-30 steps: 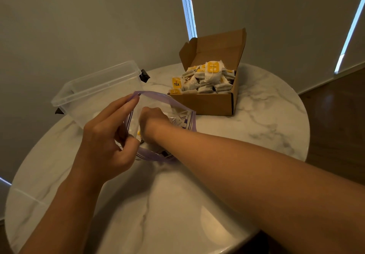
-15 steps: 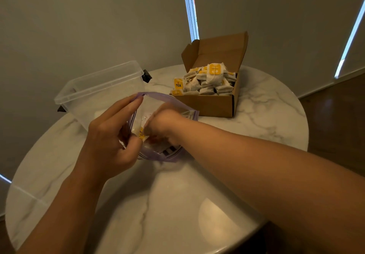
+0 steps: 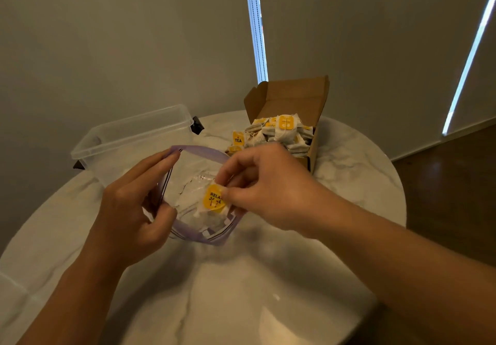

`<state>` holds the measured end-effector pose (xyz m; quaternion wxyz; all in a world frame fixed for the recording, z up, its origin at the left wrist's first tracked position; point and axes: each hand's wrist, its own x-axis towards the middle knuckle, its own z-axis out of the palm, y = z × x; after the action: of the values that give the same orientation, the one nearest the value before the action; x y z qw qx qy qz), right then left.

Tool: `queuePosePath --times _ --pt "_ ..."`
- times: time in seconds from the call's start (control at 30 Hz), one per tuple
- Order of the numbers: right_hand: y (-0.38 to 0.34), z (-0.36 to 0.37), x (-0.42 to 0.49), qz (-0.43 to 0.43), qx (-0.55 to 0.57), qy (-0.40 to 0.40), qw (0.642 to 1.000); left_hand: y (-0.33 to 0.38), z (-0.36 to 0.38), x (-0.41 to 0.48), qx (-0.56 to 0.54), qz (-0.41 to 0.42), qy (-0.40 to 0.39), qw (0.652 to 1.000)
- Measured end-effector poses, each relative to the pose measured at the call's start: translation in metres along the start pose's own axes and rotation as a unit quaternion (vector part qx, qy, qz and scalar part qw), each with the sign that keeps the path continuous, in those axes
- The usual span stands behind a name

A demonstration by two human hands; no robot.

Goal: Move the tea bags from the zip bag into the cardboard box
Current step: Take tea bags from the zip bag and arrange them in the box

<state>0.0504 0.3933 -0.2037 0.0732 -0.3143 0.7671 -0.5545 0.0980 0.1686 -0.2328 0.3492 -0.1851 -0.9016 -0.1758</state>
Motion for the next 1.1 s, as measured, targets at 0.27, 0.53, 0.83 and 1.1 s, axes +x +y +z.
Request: queuePosePath --times 0.27,0.53,0.83,1.1 --pt "0.012 -0.092 0.026 -0.032 0.073 0.077 0.994 -0.014 -0.010 -0.002 -0.059 -0.021 0.047 0.997" --pt "0.010 -0.133 0.106 -0.010 -0.058 0.163 0.985 -0.021 -0.013 -0.006 -0.089 -0.033 0.059 0.994" --pt "0.014 -0.129 0.171 0.003 -0.146 0.178 0.973 -0.030 -0.017 -0.012 -0.104 -0.060 0.062 0.991" --pt "0.021 -0.123 0.182 0.045 -0.180 0.132 0.974 -0.024 -0.014 -0.010 -0.098 -0.051 0.065 0.992"
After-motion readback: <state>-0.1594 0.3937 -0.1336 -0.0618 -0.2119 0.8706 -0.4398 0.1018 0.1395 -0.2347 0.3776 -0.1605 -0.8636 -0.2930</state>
